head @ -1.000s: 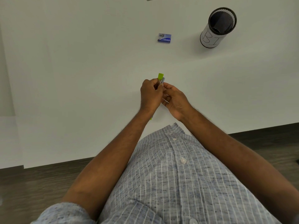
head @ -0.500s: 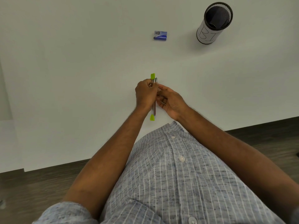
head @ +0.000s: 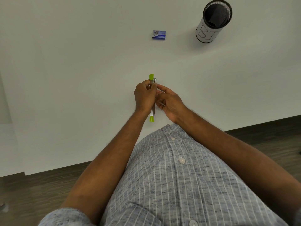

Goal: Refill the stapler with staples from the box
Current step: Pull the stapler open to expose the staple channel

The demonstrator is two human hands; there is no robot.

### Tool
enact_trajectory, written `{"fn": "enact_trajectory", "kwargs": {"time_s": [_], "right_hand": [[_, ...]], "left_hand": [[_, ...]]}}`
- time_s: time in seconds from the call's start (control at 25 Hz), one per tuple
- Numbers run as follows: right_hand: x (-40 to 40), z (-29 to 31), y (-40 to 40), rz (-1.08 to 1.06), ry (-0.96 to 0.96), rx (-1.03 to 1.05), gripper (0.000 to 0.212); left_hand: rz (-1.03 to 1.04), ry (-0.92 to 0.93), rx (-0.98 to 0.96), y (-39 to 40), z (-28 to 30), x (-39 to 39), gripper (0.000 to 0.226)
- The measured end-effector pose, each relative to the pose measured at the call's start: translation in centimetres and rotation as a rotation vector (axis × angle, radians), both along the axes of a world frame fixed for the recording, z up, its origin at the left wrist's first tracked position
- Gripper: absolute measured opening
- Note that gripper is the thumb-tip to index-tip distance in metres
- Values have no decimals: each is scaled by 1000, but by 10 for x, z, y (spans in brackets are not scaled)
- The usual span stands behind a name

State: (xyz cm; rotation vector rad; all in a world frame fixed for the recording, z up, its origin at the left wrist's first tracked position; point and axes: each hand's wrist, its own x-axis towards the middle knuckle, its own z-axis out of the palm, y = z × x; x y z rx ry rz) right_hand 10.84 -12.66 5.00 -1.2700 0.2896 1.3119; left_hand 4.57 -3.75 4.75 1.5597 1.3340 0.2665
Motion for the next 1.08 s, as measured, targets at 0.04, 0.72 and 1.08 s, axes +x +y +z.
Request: {"fn": "enact_trajectory", "kwargs": {"time_s": [0.04,0.72,1.08], "right_hand": [[0,0,0,-16,1,2,39],[0,4,-8,217,-657,-82,33],[1,-6,-11,259,-886,-124,37]], "left_hand": [[-30,-6,35,-2,1,0,18],[229,-371,-828,6,5,4,13],[207,-358,-756,5,5,1,10]]}}
